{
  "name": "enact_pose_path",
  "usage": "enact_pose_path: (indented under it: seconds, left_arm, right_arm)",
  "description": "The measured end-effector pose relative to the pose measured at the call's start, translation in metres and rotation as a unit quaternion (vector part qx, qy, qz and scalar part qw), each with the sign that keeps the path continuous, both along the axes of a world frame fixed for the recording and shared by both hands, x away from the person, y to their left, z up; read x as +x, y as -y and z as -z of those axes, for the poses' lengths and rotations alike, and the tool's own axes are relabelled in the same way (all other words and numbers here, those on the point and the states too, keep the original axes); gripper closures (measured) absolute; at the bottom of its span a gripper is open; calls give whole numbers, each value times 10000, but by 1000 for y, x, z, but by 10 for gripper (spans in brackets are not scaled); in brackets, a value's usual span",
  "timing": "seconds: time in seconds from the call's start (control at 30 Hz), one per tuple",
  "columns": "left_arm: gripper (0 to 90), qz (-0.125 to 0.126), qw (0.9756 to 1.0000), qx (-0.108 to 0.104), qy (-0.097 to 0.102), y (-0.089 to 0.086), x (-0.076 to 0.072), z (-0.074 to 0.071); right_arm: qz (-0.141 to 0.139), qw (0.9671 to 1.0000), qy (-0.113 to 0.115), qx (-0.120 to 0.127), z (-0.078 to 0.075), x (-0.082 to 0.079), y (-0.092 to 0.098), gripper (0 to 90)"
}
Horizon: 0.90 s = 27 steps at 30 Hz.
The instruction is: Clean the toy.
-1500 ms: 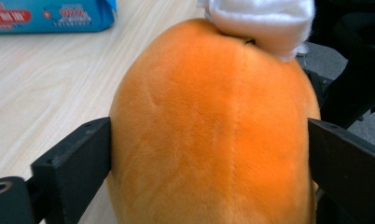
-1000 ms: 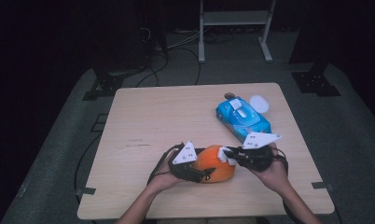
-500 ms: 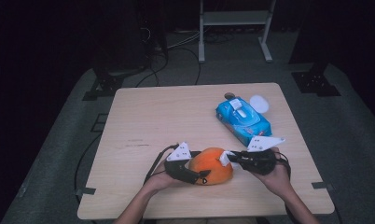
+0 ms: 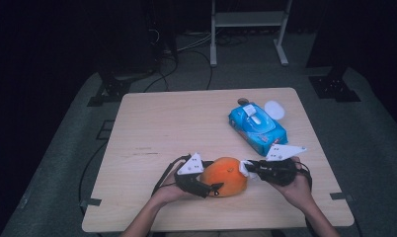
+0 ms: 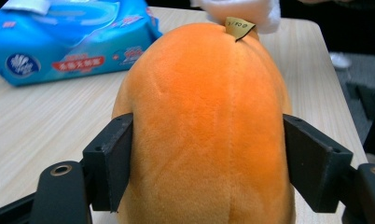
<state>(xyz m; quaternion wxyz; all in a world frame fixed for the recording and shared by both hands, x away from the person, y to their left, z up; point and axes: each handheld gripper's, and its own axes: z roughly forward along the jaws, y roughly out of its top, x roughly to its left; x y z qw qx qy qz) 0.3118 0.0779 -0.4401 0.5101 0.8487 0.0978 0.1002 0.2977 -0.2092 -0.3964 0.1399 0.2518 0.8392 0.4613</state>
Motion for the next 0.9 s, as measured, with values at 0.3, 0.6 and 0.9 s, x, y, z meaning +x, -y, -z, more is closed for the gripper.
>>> enact_pose_path:
  seconds: [0.3, 0.6, 0.9]
  left_arm:
    - [244, 108, 9999, 35, 34, 2, -2, 0]
    - [241, 80, 9999, -45, -62, -1, 1, 2]
    - [236, 178, 9997, 86, 149, 6, -6, 0]
  right_arm:
    - [-144, 9997, 167, -85, -4, -3, -12, 819]
    - [106, 9998, -161, 18, 8, 2, 11, 818]
    - [-92, 9999, 43, 41, -3, -2, -6, 820]
